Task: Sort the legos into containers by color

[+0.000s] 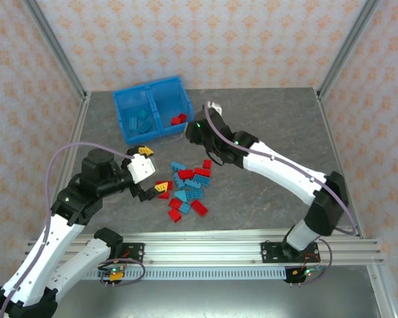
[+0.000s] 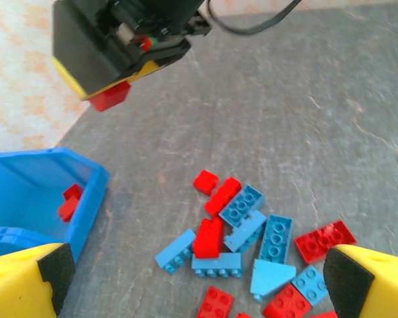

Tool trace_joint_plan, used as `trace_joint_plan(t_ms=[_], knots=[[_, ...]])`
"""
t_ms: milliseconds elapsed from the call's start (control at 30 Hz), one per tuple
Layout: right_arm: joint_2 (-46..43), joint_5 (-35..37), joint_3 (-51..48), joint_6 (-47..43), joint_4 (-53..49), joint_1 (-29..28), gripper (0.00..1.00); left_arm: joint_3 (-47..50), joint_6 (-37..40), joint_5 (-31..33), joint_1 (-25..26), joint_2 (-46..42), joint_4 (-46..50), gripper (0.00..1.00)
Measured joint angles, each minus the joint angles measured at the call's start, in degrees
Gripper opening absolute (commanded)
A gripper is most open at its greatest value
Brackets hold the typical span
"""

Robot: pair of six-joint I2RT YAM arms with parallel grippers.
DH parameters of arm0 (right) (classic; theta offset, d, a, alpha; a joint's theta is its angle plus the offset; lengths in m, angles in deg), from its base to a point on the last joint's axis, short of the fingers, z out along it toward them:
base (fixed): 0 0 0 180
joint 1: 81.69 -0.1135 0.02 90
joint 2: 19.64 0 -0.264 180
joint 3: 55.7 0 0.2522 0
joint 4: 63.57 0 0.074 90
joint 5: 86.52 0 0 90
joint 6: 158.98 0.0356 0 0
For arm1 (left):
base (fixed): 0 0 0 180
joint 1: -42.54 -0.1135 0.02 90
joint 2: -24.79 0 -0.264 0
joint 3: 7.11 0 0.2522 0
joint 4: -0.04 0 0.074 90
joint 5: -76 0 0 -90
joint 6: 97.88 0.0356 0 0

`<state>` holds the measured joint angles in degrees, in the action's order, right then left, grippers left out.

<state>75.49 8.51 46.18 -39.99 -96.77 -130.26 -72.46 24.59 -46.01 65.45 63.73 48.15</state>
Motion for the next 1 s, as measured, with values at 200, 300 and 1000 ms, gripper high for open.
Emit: trace_joint_plan(t_ms=[200, 300, 1000], knots=[[23.0, -2.5, 25.2, -9.7, -1.8, 2.9, 0.29, -0.5, -13.8, 6.3, 0.0, -0.4, -2.4, 1.00], [36.2, -4.3, 41.1, -12.2, -5.9, 5.3, 0.29, -1.9, -21.4, 11.0, 0.0, -0.2, -2.4, 1.00], [61.5, -16.9, 65.5, -12.9, -7.6, 10.3, 0.56, -3.8, -44.1, 20.5, 0.0, 2.6, 2.3, 1.00]])
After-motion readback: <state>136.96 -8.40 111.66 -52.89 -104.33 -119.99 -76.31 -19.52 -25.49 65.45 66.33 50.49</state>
